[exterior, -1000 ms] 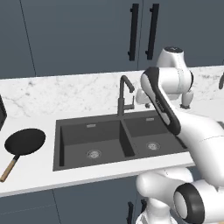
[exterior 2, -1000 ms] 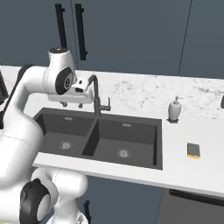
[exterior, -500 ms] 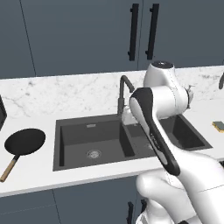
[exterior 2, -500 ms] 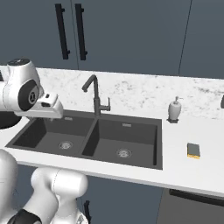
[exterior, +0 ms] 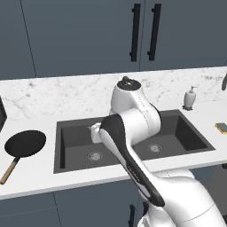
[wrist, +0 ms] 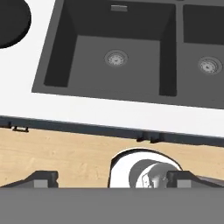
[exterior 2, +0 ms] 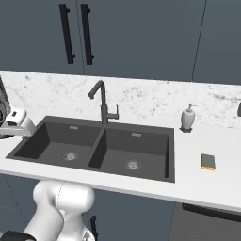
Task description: Pick the pan and sponge and place them into the sink. Then turn on the water.
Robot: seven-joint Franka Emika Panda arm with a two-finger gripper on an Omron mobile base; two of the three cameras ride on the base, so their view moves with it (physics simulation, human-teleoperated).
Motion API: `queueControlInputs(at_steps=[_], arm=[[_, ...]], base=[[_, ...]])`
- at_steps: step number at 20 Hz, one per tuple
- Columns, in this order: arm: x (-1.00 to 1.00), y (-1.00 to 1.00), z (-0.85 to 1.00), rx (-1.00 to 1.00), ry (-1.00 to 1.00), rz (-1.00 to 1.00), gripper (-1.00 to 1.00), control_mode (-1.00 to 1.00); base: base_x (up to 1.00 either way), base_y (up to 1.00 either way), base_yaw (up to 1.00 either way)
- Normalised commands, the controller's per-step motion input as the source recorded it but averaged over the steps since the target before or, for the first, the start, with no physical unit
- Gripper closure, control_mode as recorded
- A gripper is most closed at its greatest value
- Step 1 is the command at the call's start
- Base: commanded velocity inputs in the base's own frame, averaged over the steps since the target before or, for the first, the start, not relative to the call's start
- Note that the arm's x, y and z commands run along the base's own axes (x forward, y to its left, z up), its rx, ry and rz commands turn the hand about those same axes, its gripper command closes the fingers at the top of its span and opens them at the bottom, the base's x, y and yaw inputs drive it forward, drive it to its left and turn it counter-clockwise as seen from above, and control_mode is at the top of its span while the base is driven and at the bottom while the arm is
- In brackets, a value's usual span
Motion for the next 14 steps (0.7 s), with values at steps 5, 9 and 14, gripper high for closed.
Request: queueControlInputs(at_steps=[5, 9, 14], arm=[[0.11, 1.0, -0.13, 0.0, 0.0, 0.0, -1.0, -1.0], [0.26, 0.93, -0.23, 0.0, 0.01, 0.0, -1.0, -1.0], [0.18, 0.64, -0.23, 0.01, 0.0, 0.0, -1.0, -1.0]], base=[[0.0, 0.0, 0.0], [0.0, 0.0, 0.0], [0.0, 0.0, 0.0]])
